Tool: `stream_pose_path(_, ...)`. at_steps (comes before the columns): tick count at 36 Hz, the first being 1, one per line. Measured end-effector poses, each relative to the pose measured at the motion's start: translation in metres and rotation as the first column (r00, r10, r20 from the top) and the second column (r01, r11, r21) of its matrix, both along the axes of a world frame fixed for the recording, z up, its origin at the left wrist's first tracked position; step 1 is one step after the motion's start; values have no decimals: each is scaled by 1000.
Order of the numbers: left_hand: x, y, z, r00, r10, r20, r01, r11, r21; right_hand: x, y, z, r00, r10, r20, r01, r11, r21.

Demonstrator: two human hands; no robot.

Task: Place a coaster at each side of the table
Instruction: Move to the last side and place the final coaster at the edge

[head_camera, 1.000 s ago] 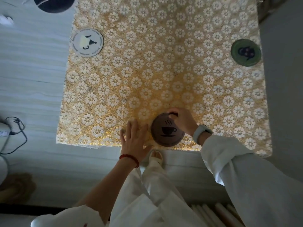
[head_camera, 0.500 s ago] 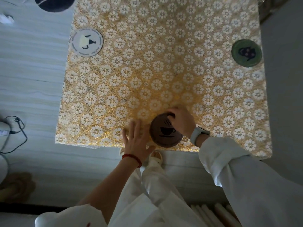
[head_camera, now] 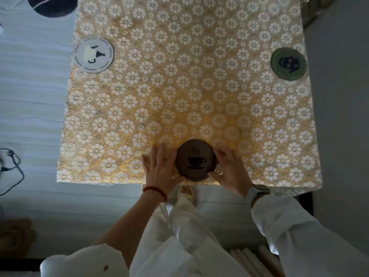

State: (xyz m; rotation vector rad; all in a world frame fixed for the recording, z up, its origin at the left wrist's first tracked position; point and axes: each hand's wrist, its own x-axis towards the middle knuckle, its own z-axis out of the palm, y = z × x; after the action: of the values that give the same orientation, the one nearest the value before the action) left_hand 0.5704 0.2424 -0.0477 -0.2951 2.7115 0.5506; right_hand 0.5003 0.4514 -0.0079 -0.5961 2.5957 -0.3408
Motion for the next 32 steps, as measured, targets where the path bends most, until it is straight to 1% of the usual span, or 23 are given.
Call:
stream_pose_path(7, -1, 1, 1, 1000, -1, 15, 1, 1000, -6, -1, 2, -2, 1000, 17, -24, -18, 1000, -7)
stream_pose_path(14, -1, 3, 2, 1000, 11, 13, -11, 1000, -1, -4, 2, -2, 1000, 27, -14, -27, 1000, 1)
stream_pose_path(23, -2, 4, 1, 1000, 14, 27, -14, 1000, 2, -6, 7, -3, 995, 99, -20, -99, 995, 22)
stream_pose_path(27, -2, 5, 3, 1000, 13, 25, -14, 1000, 5, -6, 6, -3, 995, 95, -23, -95, 995, 26)
stream_pose_path(32, -3, 3, 6, 998, -7, 61, 7, 1000, -2, -3, 4, -2, 998, 67, -21, -66, 997, 39)
